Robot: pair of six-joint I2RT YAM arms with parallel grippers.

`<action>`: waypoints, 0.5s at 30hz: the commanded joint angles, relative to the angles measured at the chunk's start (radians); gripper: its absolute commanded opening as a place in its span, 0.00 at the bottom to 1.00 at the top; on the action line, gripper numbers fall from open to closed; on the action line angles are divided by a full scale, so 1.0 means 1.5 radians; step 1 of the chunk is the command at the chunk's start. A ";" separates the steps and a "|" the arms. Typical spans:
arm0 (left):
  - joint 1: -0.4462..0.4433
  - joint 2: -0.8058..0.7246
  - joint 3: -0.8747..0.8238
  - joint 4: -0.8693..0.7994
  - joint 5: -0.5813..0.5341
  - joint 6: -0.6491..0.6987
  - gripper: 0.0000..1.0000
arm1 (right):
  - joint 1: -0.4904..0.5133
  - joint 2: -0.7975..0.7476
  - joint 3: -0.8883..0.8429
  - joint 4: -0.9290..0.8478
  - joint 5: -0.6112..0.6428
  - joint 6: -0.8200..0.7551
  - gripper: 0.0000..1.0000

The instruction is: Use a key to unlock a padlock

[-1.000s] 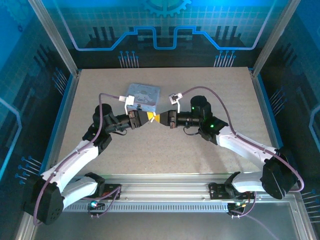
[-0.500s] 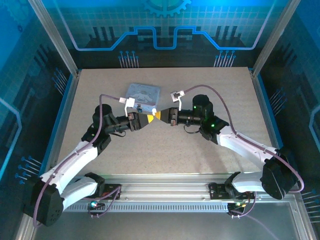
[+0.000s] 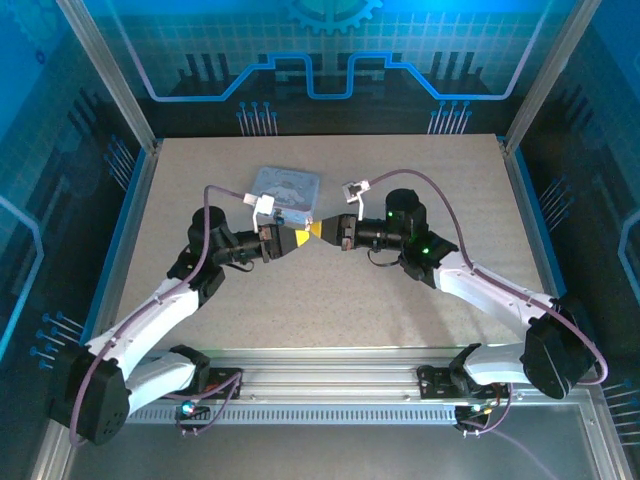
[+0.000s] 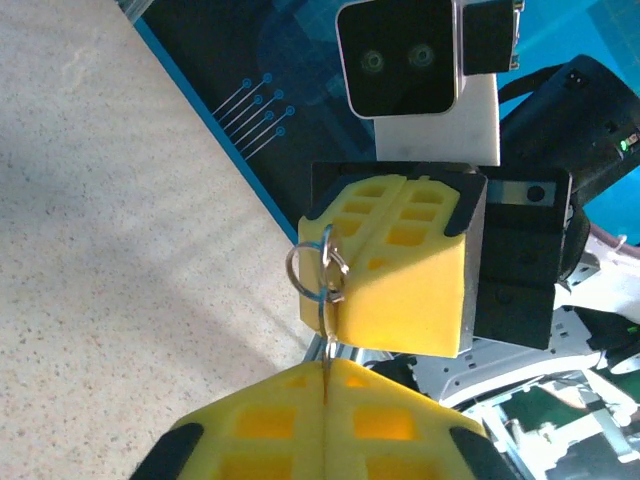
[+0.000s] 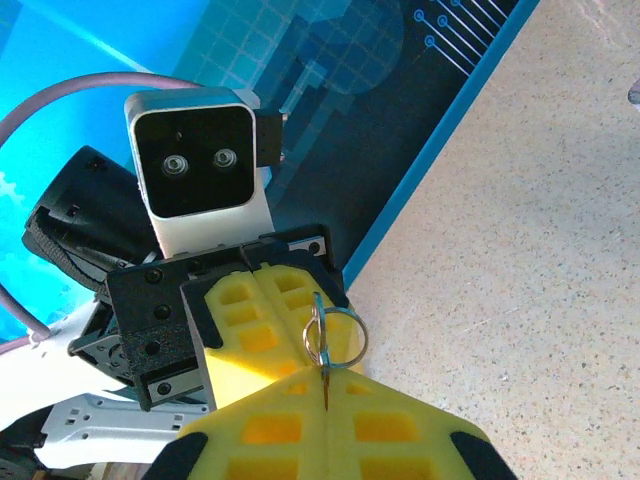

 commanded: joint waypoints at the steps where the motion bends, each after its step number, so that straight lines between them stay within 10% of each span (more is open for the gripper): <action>1: 0.006 -0.013 0.015 -0.058 0.004 0.040 0.00 | -0.005 -0.009 0.004 0.001 -0.007 -0.014 0.00; 15: 0.025 -0.032 0.071 -0.265 0.015 0.152 0.00 | -0.031 -0.032 -0.001 -0.065 -0.016 -0.041 0.00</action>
